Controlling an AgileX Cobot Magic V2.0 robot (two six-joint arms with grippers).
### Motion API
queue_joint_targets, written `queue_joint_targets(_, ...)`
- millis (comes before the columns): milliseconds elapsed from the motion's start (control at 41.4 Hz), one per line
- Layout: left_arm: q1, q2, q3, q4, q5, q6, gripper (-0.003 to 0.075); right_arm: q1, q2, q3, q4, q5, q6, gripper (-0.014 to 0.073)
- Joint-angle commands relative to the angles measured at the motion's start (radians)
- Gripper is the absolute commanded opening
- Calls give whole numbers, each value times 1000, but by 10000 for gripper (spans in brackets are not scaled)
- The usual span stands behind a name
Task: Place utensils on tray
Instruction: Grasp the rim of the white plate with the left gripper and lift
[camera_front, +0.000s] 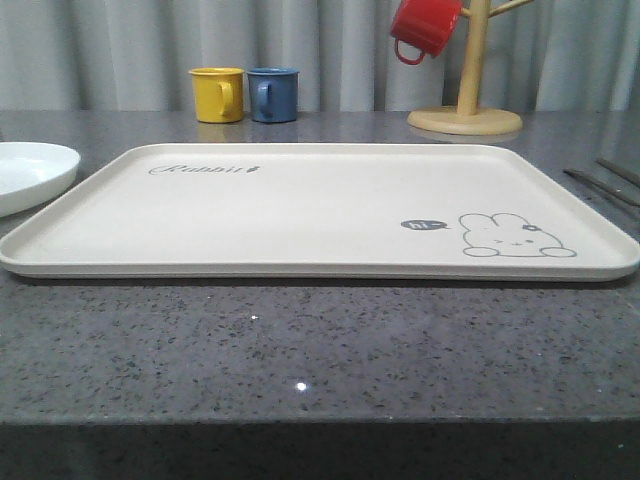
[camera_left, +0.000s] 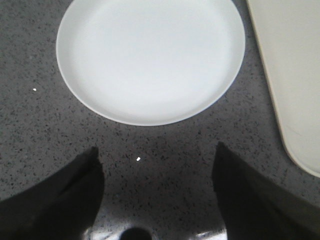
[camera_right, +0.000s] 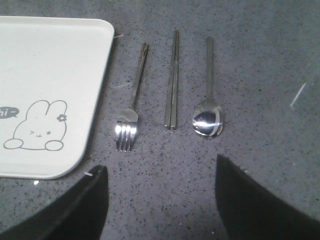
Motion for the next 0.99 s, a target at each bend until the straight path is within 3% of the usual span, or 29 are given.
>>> queue_joint_targets(0,38,79,-82,1,-37,-3,454,-7,14,-35,0,-67,-3,488)
queue_joint_targets(97,118,174,-131,-29,-23,1,454,-7,14,-35,0,-65,-3,488)
queue_joint_targets(411,337,380,-227,-318,-39,236,454,-7,14,-35,0,-65,-3,488)
queue_joint_targets(725,361,534,-291,-428,-68,294,406,-7,14,-35,0,-65,-3,488)
queue_joint_targets(967,361,559,-291,-428,-105,302,272,-7,14,-35,0,-65,-3,488)
